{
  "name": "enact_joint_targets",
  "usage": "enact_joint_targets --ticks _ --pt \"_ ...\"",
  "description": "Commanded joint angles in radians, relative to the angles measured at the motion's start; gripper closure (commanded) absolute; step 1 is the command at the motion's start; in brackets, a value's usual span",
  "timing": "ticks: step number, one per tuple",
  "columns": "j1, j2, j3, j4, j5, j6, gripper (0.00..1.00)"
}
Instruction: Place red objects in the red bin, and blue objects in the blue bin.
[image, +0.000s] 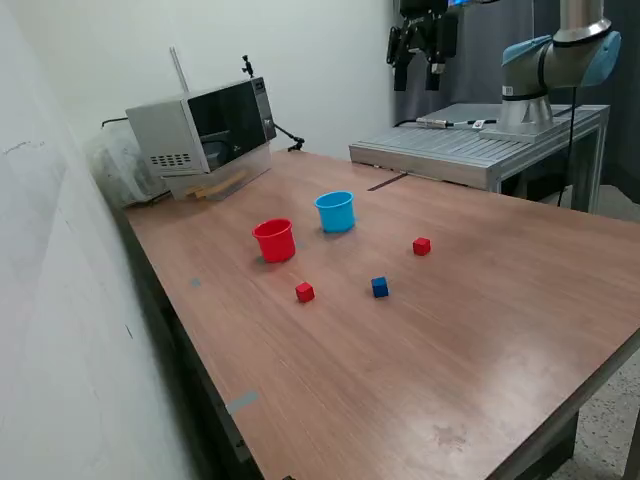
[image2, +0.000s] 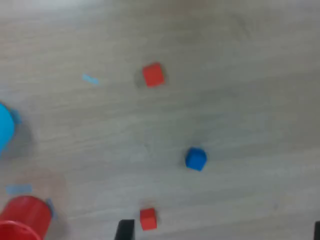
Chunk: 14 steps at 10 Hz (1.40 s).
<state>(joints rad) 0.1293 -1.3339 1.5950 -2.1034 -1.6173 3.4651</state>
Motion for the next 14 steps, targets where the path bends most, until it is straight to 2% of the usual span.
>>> enact_joint_targets --ticks 1,3,5,8,14 --pt "0.016 0.125 -0.128 0.000 -0.013 0.067 0.00" --pt "0.035 0.272 -0.220 -0.013 -0.024 0.101 0.00" --pt "0.038 0.388 -0.263 -0.073 -0.073 0.140 0.00" --pt "0.039 0.536 -0.300 -0.090 -0.076 0.166 0.00" --pt "0.038 0.640 -0.319 -0.133 -0.076 0.166 0.00"
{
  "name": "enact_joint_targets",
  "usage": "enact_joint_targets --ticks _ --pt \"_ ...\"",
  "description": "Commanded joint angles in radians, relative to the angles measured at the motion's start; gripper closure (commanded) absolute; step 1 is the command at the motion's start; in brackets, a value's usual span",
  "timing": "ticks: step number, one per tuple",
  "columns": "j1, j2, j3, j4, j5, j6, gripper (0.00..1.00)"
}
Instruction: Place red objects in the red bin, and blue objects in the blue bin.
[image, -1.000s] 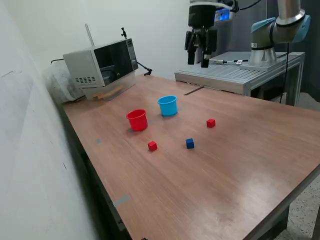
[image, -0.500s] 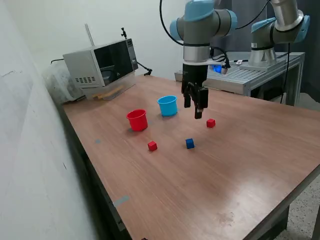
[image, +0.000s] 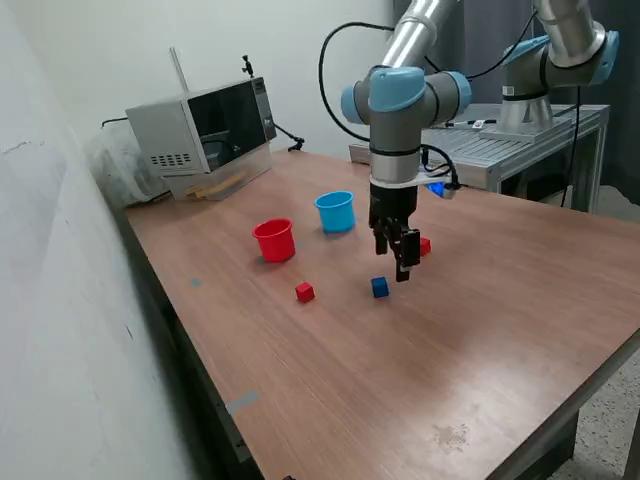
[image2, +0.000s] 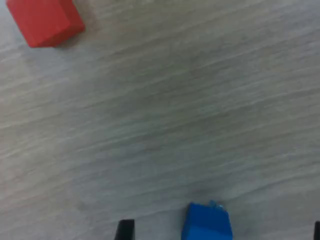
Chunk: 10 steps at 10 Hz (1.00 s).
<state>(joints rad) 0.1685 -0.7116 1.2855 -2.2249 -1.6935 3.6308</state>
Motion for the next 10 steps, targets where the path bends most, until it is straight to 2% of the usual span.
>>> enact_joint_targets --ticks 1,6,7,10 --pt "-0.004 0.029 -0.024 -0.024 0.000 0.000 0.00" --pt "-0.012 0.043 -0.029 -0.032 0.001 0.000 0.00" --pt "-0.017 0.043 -0.031 -0.032 0.000 0.000 1.00" --pt "-0.035 0.043 -0.018 -0.067 0.001 0.000 1.00"
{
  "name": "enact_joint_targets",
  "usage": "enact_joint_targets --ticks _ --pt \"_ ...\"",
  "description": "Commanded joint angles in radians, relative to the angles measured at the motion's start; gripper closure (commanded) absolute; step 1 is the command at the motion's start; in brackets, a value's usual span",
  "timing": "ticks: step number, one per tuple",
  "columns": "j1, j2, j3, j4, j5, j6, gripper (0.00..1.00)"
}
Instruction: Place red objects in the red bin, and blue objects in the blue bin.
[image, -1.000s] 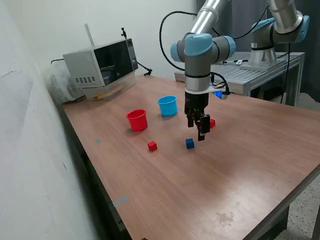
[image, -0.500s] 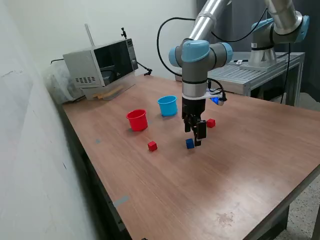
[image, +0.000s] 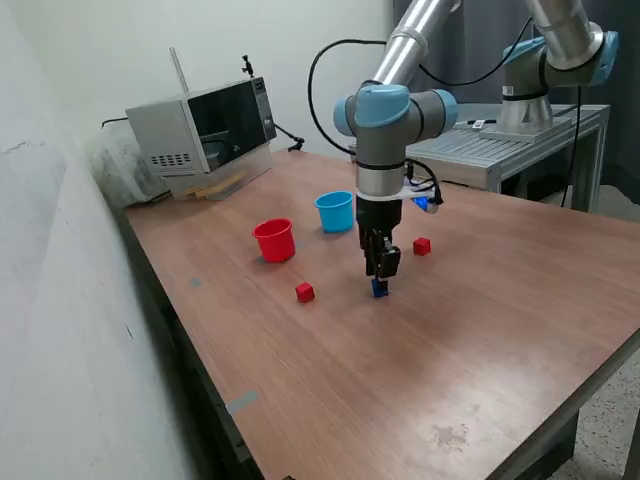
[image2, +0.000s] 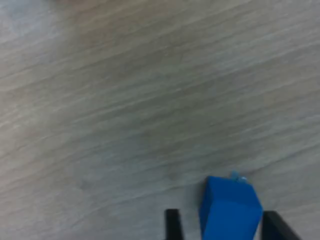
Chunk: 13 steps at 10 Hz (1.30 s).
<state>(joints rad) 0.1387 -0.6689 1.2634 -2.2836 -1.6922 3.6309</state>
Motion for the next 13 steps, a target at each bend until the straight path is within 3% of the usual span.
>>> enact_joint_targets --ticks 1,5,7,10,13 --pt "-0.005 0.000 0.002 -0.008 0.002 0.000 1.00" --pt "-0.001 -0.015 -0.003 -0.005 0.003 -0.073 1.00" --pt "-0.002 -0.122 0.007 0.004 0.005 -0.109 1.00" --pt "-0.020 -0.324 0.131 0.080 0.006 -0.144 1.00" --pt "-0.143 -0.449 0.269 0.107 0.006 -0.193 1.00"
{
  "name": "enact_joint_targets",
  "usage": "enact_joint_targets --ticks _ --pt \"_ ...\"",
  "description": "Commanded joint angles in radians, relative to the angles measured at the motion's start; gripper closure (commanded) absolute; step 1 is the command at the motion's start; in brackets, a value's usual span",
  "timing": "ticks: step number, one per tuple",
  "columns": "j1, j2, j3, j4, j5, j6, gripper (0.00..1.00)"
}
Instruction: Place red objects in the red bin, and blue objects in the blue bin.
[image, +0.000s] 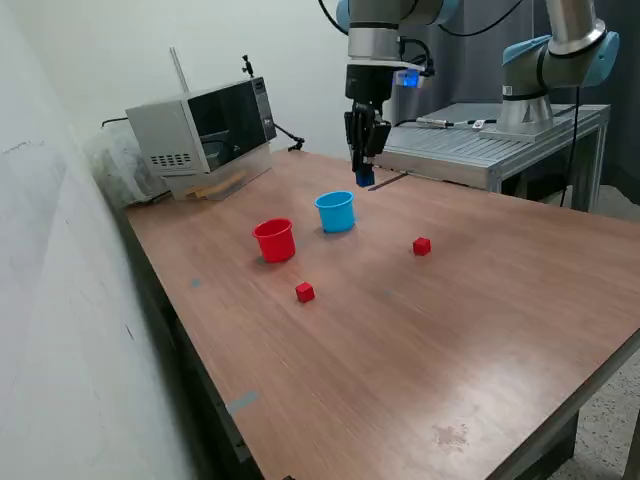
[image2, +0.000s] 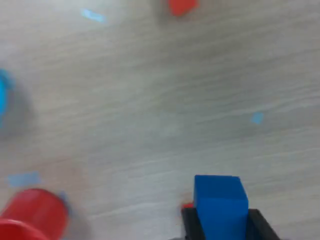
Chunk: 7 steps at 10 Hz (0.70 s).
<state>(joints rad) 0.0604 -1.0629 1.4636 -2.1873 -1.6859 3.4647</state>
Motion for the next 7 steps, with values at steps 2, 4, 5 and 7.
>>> enact_joint_targets --ticks 2,4,5,7 --pt "-0.206 -0.063 0.133 0.015 -0.001 -0.033 1.00" --pt "-0.286 -0.063 0.156 0.011 0.000 -0.068 1.00" --pt "-0.312 -0.063 0.162 0.006 0.000 -0.081 1.00" --pt "-0.340 -0.062 0.169 0.004 0.002 -0.087 1.00"
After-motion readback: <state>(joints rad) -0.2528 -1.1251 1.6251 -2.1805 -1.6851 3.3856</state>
